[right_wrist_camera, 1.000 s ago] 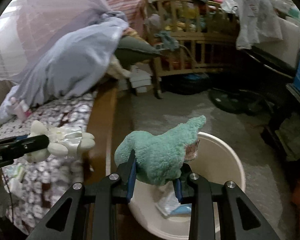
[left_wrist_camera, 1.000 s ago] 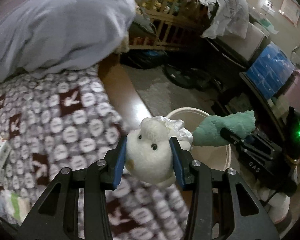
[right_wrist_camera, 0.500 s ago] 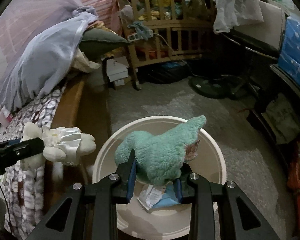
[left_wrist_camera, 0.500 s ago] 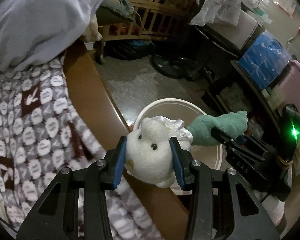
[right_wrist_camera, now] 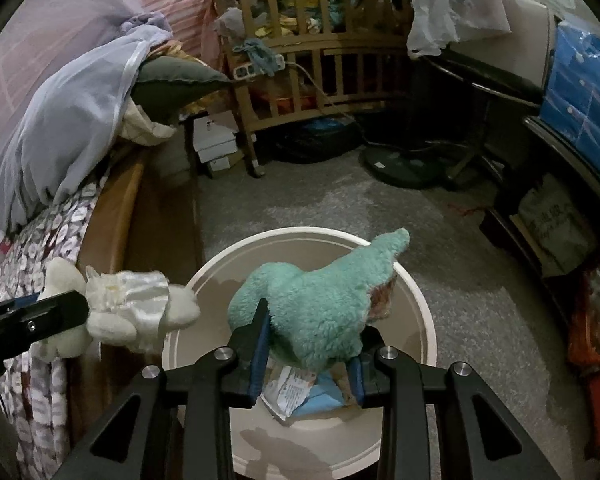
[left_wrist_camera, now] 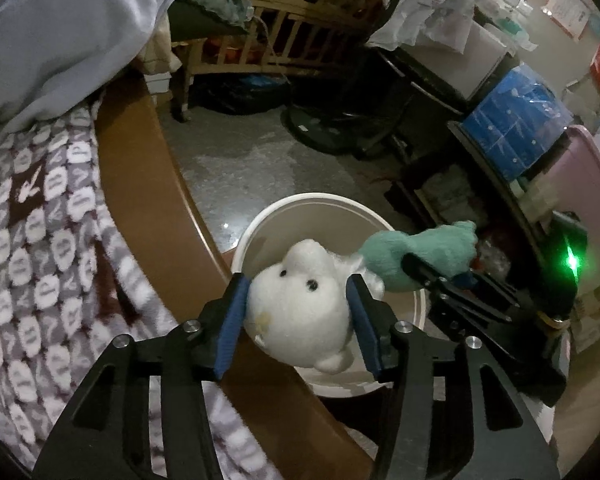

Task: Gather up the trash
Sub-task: 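Carry both plush toys over the white bucket and open both grippers, then move both open grippers back over the trash on the bed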

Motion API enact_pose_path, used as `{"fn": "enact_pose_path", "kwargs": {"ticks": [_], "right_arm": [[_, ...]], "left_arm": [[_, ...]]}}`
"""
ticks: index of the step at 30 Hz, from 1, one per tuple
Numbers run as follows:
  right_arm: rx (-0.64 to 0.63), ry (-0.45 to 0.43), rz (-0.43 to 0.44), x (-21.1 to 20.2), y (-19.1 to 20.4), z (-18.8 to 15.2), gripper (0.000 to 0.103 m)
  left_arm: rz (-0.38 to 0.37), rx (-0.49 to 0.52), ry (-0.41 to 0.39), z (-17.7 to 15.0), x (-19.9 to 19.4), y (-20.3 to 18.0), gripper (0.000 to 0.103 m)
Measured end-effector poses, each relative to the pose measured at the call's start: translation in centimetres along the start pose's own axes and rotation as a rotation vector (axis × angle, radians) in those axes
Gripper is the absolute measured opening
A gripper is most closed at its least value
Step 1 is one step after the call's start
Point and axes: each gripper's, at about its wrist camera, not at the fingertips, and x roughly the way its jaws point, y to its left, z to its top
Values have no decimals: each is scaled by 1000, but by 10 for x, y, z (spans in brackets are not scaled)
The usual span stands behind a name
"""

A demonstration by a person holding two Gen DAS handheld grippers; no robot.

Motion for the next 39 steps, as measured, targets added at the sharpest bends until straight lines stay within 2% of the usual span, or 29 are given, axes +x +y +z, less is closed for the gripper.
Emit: {"fn": "enact_pose_path", "kwargs": {"ticks": [2,6,13,24,28,39], "right_arm": [[3,0,-5,1,0,0,41],[-1,-1,-6,2,1,0,43],[-21,-7,26,0,14,-2,43],[-126,-47,44,-24,65,-2,47],[-159,-50,110,-35,92,-5,56],[-326,5,367,-65,196,-27,59]], "left_arm": [[1,0,4,0,-1,0,54],[14,4,1,-1,-9,2,57],[114,36,-19,-12,-34,12,57],[198,14,-61,-36,-95,50,57],[236,8,-80,-54,-131,75,57],[332,-67,-38,-119,-220,158,57]]}}
